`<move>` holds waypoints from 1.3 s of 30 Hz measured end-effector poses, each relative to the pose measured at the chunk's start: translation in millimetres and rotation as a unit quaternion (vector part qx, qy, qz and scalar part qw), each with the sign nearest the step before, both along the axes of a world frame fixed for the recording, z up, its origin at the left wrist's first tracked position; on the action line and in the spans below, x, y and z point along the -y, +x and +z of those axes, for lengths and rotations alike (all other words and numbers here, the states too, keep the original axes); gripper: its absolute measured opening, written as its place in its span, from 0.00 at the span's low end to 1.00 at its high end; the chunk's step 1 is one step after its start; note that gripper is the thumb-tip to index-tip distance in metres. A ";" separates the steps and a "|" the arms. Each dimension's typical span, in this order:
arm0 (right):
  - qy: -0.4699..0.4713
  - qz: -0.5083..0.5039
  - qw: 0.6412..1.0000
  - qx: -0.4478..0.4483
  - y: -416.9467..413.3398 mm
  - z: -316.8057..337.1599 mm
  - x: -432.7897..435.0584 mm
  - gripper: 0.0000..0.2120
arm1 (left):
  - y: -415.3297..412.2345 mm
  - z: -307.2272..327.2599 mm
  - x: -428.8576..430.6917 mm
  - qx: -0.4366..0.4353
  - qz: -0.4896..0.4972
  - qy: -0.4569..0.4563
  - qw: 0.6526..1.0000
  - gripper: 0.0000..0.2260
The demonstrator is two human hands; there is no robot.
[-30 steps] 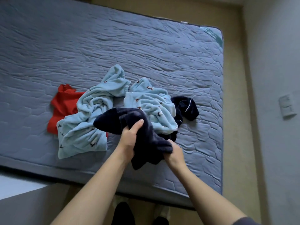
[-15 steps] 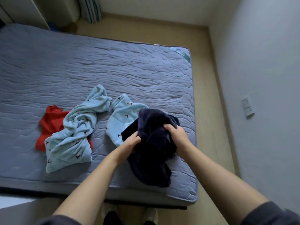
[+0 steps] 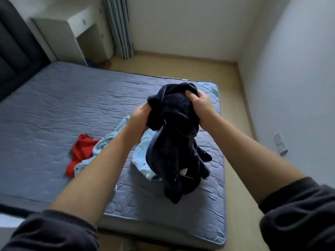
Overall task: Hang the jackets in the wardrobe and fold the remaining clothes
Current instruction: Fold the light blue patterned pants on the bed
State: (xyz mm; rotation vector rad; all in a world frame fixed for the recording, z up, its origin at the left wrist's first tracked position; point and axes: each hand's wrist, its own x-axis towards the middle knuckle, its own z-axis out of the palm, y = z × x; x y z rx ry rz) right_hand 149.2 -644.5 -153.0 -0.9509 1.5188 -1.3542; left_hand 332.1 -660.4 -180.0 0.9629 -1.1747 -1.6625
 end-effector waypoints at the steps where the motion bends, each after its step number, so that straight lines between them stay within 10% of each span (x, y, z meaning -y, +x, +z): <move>1: -0.017 -0.006 0.999 -0.029 -0.5 13.0 2.5 0.05 | 3.3 7.6 0.7 0.011 -0.002 -0.012 1.000 0.13; 16: 0.296 0.053 0.911 -0.281 33.4 -219.4 -21.9 0.06 | 96.1 -210.0 -21.0 0.284 0.012 0.291 0.914 0.06; 21: 0.361 0.071 0.878 -0.305 66.2 -336.1 0.1 0.10 | 134.2 -323.9 16.3 0.423 -0.068 0.236 0.872 0.07; 26: 0.351 0.131 0.755 -0.539 117.7 -422.2 27.5 0.24 | 166.8 -411.8 70.2 0.595 -0.135 0.112 0.784 0.06; 33: 0.320 0.284 0.740 -0.518 166.9 -498.7 56.1 0.36 | 252.2 -467.5 138.7 0.735 0.043 0.057 0.674 0.31; 39: 0.248 0.290 0.751 -0.538 192.3 -517.3 85.8 0.28 | 303.2 -496.5 172.2 0.772 -0.037 0.131 0.620 0.34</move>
